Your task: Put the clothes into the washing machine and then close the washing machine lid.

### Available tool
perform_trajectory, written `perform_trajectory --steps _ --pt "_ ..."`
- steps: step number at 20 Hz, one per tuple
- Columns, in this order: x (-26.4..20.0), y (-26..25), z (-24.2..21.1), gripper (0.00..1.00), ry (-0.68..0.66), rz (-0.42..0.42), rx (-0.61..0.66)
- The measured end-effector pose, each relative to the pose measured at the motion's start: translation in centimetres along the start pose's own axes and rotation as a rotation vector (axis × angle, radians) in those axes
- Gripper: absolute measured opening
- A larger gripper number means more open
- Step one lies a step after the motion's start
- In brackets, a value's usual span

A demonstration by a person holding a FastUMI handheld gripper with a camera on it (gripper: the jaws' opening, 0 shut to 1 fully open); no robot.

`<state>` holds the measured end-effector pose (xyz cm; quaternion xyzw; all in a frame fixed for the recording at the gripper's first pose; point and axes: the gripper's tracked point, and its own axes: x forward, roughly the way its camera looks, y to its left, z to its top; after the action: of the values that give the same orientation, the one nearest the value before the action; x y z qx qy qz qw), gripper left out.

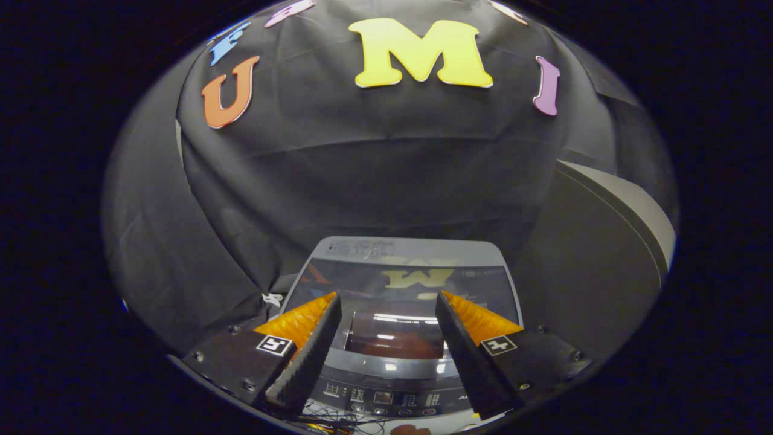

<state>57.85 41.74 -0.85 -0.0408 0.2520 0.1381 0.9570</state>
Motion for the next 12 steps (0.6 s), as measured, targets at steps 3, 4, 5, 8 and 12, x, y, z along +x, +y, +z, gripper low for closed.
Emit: perform_trajectory --steps 3,4,5,8,12 --pt "-0.3 0.0 0.0 0.98 0.008 0.0 -0.005" --pt "-0.6 0.0 0.2 0.98 -0.003 0.005 -0.008" --pt "-0.8 -0.1 0.8 0.98 -0.02 0.008 -0.015" --pt "-2.3 -0.7 2.2 0.98 -0.059 0.015 -0.04" --pt "-4.2 -1.1 2.8 0.98 -0.135 0.063 -0.039"
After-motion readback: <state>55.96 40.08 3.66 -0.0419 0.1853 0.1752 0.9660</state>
